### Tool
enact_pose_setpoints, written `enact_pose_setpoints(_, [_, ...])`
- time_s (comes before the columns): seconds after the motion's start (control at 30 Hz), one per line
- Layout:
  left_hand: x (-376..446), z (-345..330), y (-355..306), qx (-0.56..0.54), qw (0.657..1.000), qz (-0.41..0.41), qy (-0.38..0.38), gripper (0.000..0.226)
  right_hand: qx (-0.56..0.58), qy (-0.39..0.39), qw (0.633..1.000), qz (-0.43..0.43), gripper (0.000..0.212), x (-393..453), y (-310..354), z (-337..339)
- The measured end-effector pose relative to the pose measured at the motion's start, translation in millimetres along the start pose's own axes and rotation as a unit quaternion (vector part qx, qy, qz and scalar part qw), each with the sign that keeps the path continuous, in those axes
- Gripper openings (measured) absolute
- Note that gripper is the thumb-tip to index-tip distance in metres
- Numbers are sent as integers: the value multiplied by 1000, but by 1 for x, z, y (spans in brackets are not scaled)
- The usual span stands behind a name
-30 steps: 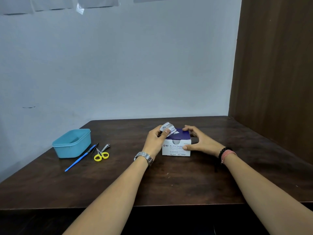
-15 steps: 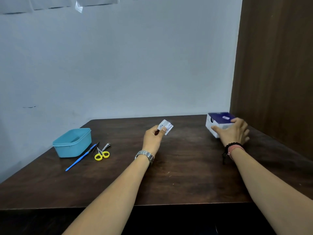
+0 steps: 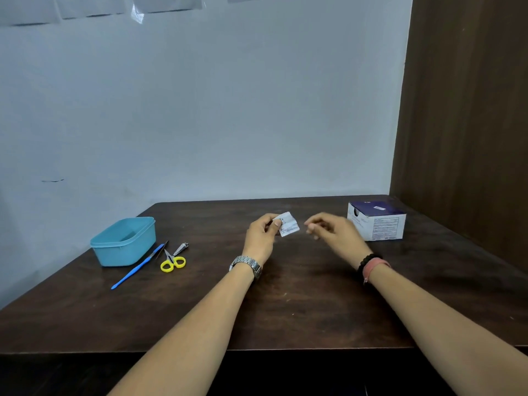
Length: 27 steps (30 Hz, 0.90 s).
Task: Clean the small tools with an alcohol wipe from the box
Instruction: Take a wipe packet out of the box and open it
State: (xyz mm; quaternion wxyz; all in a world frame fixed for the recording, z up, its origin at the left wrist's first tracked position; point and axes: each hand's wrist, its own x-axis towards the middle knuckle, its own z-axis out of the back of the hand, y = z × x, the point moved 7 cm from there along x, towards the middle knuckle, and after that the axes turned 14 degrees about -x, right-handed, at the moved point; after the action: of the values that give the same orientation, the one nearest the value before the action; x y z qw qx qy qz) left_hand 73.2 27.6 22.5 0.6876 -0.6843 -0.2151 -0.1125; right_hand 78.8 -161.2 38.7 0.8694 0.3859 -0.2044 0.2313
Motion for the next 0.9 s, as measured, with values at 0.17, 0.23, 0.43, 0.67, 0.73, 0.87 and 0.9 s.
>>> enact_pose_setpoints(0.17, [0,-3,1,22,999,-11,23,15,60,28,998,11,9,-2,16,-18])
enact_pose_setpoints(0.23, [0,-4,-1,32,999,-18,27,15,89,38,995,0,10,-2,12,-18])
enact_pose_setpoints(0.43, [-3,-7,-3,19,999,-16,43,17,169,90,981,-21,3,-1,9,-27])
enact_pose_setpoints(0.67, [-5,-11,-1,10,998,-9,63,13,198,115,973,-20,11,-2,11,-31])
enact_pose_setpoints(0.73, [-4,-10,0,-4,998,-1,57,12,223,119,967,-29,10,-2,9,-33])
enact_pose_setpoints(0.87, [-4,-9,3,-32,998,23,46,10,281,137,948,-58,12,-2,3,-35])
enact_pose_setpoints(0.9, [-4,-9,4,-35,998,27,46,10,285,140,946,-62,13,-2,2,-35])
